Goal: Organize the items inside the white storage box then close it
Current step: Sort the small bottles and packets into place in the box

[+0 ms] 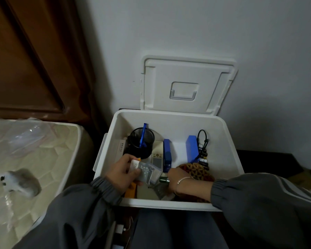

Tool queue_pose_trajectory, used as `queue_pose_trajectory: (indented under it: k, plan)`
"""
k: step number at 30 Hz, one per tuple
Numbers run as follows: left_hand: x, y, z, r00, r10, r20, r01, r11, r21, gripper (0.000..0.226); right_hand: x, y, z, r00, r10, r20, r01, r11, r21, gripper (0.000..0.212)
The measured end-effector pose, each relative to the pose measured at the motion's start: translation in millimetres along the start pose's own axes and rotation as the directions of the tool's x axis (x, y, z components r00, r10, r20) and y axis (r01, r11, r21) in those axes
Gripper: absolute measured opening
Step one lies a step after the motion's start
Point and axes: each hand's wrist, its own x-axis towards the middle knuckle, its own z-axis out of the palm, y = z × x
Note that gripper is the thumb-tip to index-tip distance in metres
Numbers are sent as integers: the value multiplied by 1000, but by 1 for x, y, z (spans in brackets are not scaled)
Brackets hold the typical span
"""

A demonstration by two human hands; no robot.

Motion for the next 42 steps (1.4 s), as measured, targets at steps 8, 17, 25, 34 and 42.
queue_pose_trajectory:
  k: [8,17,25,34,42]
  plan:
    - [-3,11,-8,999,-4,34,5,1000,-17,10,-65,32,-85,990,-90,-106,127,896,426,9]
    - [-14,75,16,972,59,227,-56,998,-20,17,-157,55,-150,888,-301,-347,458,644,613,12]
    - [-39,104,39,878,18,478,-1,999,-36,17,-169,34,-169,854,-424,-300,471,876,104,24]
    - [-52,105,46,973,59,223,-11,978,-209,12,-173,32,-149,833,-75,-548,460,644,611,21]
    - [-52,99,54,997,66,-49,-80,919,-387,10,-171,34,-128,911,37,-411,354,438,826,10]
